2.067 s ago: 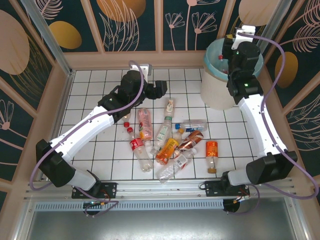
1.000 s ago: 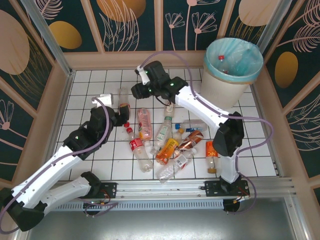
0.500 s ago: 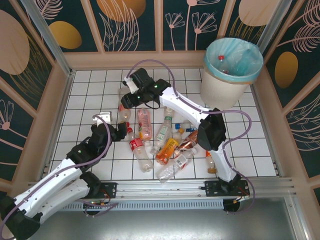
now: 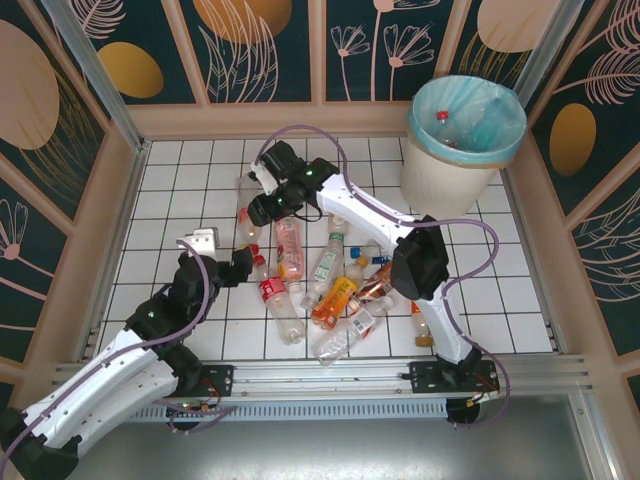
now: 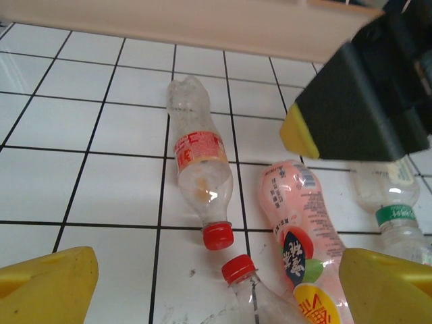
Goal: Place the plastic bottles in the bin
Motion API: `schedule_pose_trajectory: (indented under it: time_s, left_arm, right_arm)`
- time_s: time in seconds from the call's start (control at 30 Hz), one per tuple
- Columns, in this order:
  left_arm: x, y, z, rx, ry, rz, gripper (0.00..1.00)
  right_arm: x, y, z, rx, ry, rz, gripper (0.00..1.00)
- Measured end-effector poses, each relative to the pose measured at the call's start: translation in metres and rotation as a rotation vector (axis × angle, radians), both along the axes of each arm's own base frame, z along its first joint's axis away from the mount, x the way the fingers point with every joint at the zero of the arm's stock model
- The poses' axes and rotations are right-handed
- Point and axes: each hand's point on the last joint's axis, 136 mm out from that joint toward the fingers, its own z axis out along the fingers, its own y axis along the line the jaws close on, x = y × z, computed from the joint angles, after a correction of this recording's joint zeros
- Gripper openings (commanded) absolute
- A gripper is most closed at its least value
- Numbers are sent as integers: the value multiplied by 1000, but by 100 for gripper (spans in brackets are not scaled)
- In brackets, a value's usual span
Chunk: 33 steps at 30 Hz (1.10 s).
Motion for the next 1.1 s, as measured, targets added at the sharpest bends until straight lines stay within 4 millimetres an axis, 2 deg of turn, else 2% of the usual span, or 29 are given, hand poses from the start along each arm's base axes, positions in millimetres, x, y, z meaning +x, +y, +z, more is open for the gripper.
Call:
schedule_pose_trajectory:
  time_s: [0.2, 0.4, 0.7, 0.87, 1.1]
  left_arm:
    - [-4, 11, -2, -58, 5, 67, 95]
    - [-8, 17, -20, -82, 64, 118, 96]
    - [-14, 28, -36, -79, 125, 188, 96]
    - [-19, 37, -29, -115, 106, 228, 97]
    - [-25, 48, -8, -196, 57, 275, 98]
  right_arm:
    - [1, 5, -24, -50, 41, 4, 50]
    - [-16, 16, -44, -100, 69, 29, 50]
    - [-42, 24, -53, -158, 77, 47, 52]
    - [-50, 23, -64, -202, 79, 44, 53]
    - [-57, 26, -79, -232, 93, 41, 54]
